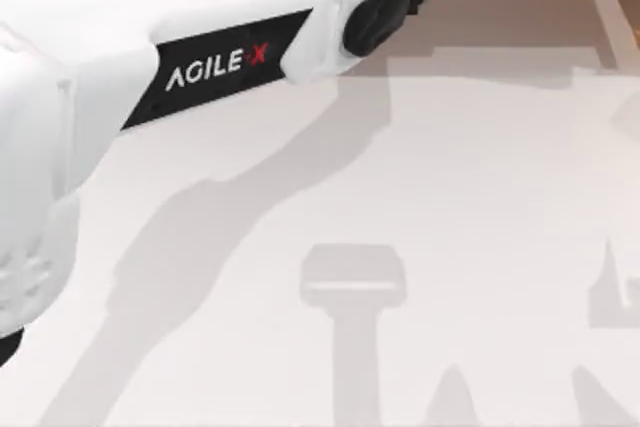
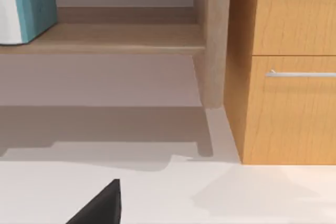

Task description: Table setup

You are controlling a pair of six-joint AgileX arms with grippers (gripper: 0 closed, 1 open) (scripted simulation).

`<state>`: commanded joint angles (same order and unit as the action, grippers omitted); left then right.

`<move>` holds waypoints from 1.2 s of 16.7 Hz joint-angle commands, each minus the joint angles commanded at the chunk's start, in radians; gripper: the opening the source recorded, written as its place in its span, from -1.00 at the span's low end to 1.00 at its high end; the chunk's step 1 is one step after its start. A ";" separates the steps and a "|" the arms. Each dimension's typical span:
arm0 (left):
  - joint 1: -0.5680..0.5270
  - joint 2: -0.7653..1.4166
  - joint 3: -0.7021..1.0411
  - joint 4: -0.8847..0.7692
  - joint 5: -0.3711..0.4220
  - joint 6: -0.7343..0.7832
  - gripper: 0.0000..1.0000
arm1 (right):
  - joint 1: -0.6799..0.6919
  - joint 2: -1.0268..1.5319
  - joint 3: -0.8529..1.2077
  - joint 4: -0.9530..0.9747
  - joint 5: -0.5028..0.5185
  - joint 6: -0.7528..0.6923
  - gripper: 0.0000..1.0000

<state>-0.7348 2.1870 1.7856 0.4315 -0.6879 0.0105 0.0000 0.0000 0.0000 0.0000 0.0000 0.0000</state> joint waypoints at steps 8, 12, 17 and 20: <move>-0.101 0.312 0.249 0.059 -0.102 0.002 1.00 | 0.000 0.000 0.000 0.000 0.000 0.000 1.00; -0.097 0.311 0.244 0.057 -0.100 0.002 1.00 | 0.000 0.000 0.000 0.000 0.000 0.000 1.00; -0.086 0.350 0.322 0.023 -0.087 0.000 1.00 | 0.000 0.000 0.000 0.000 0.000 0.000 1.00; -0.077 0.380 0.379 -0.004 -0.077 0.000 1.00 | 0.000 0.000 0.000 0.000 0.000 0.000 1.00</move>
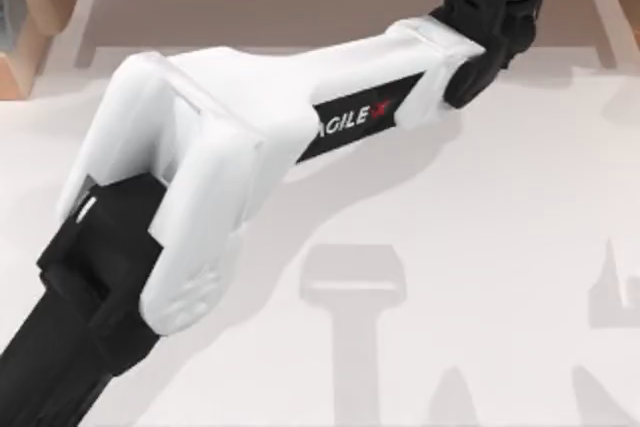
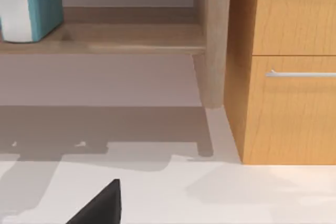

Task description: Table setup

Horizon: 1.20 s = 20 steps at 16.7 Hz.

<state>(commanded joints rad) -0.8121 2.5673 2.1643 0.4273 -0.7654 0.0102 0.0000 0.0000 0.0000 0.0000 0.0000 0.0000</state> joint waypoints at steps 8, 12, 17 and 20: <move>0.001 0.004 0.007 -0.003 0.001 0.000 0.40 | 0.000 0.000 0.000 0.000 0.000 0.000 1.00; 0.001 0.004 0.007 -0.003 0.001 0.000 -0.21 | 0.000 0.000 0.000 0.000 0.000 0.000 1.00; 0.001 0.004 0.007 -0.003 0.001 0.000 -0.96 | 0.000 0.000 0.000 0.000 0.000 0.000 1.00; 0.001 0.004 0.007 -0.003 0.001 0.000 -1.00 | 0.000 0.000 0.000 0.000 0.000 0.000 1.00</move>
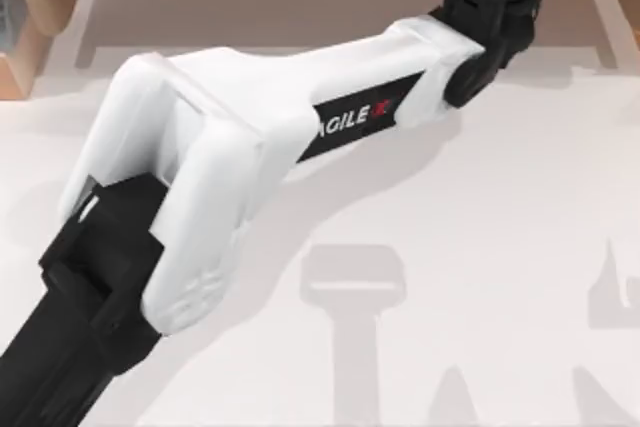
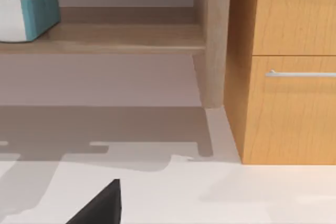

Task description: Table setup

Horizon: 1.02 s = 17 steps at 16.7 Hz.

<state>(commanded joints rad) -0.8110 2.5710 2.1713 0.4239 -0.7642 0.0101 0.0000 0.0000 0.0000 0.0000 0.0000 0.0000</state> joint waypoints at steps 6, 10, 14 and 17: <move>-0.004 -0.001 0.001 0.000 0.000 0.001 -1.00 | 0.000 0.000 0.000 0.000 0.000 0.000 1.00; -0.019 -0.049 -0.065 0.022 -0.014 0.006 -1.00 | 0.000 0.000 0.000 0.000 0.000 0.000 1.00; -0.047 -0.130 -0.189 0.061 -0.045 0.006 -1.00 | 0.000 0.000 0.000 0.000 0.000 0.000 1.00; -0.056 -0.154 -0.221 0.074 -0.053 0.006 -1.00 | 0.000 0.000 0.000 0.000 0.000 0.000 1.00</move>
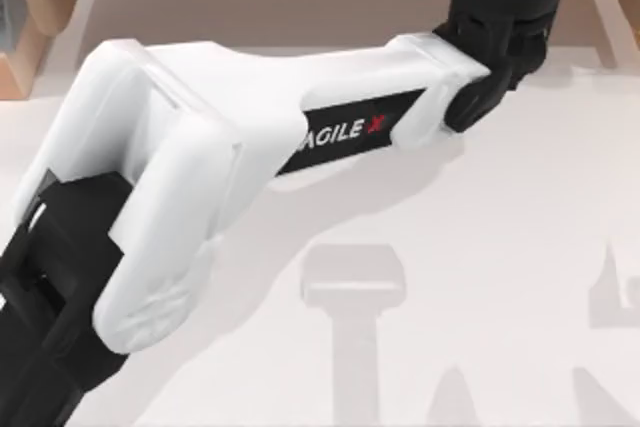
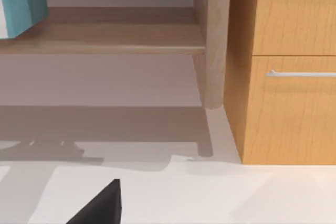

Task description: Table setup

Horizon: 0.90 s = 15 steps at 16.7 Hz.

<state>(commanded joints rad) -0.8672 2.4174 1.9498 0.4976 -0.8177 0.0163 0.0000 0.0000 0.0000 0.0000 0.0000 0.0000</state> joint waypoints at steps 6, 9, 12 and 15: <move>0.013 -0.014 -0.015 -0.008 0.014 0.012 -1.00 | 0.000 0.000 0.000 0.000 0.000 0.000 1.00; 0.053 -0.102 -0.105 -0.033 0.078 0.067 -1.00 | 0.000 0.000 0.000 0.000 0.000 0.000 1.00; 0.133 -0.239 -0.263 -0.076 0.193 0.164 -1.00 | 0.000 0.000 0.000 0.000 0.000 0.000 1.00; 0.236 -0.406 -0.446 -0.120 0.334 0.283 -1.00 | 0.000 0.000 0.000 0.000 0.000 0.000 1.00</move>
<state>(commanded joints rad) -0.6317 2.0119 1.5043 0.3771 -0.4832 0.2998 0.0000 0.0000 0.0000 0.0000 0.0000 0.0000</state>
